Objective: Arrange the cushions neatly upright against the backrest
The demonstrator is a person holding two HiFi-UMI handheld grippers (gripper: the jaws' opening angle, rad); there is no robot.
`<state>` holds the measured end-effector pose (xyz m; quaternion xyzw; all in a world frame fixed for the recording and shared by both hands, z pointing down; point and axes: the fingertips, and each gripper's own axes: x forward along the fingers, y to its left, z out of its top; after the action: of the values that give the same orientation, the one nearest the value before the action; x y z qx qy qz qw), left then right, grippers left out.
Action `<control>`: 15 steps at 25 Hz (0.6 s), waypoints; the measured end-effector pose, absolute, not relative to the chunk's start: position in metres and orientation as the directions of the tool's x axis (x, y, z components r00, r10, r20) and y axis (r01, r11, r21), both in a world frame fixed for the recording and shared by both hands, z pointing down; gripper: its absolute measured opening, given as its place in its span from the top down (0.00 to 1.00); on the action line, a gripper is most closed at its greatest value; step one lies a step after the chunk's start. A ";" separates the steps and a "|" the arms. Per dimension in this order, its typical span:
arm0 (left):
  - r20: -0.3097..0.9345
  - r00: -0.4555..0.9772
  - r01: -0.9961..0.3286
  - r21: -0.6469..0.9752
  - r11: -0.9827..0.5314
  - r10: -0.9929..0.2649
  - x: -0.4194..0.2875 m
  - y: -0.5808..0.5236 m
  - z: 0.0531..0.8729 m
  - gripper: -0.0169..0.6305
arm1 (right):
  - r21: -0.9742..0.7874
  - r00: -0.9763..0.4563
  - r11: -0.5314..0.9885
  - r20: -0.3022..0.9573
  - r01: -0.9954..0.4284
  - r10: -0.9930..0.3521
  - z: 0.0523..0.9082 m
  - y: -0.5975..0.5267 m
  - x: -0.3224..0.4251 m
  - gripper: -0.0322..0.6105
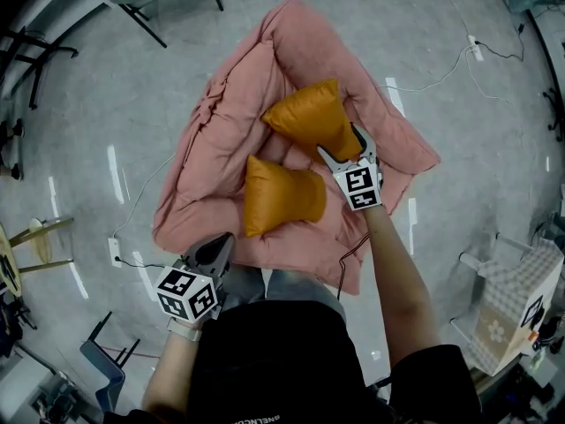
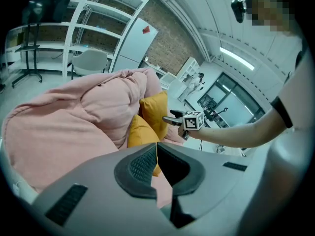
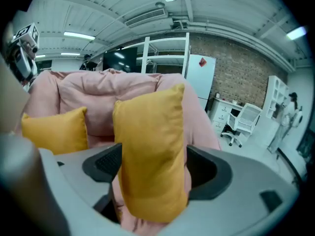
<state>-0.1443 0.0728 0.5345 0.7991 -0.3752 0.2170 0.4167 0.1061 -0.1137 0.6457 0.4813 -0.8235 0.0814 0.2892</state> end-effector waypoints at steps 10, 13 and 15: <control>0.548 0.652 -0.758 0.479 -0.443 -0.524 -0.108 0.041 0.495 0.95 | -0.233 -0.394 0.332 0.314 -0.914 -0.864 0.516 -0.058 0.128 0.69; 0.514 0.662 -0.750 0.452 -0.483 -0.546 -0.096 0.033 0.477 0.95 | -0.286 -0.409 0.338 0.245 -0.897 -0.879 0.486 -0.040 0.122 0.92; 0.500 0.673 -0.739 0.429 -0.520 -0.544 -0.089 0.033 0.466 0.95 | -0.295 -0.426 0.356 0.220 -0.887 -0.878 0.471 -0.025 0.112 0.94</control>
<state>-0.0886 0.0335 0.4663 0.8581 -0.3738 0.1534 0.3169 0.1120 -0.0250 0.4707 0.5357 -0.8233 0.1872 0.0120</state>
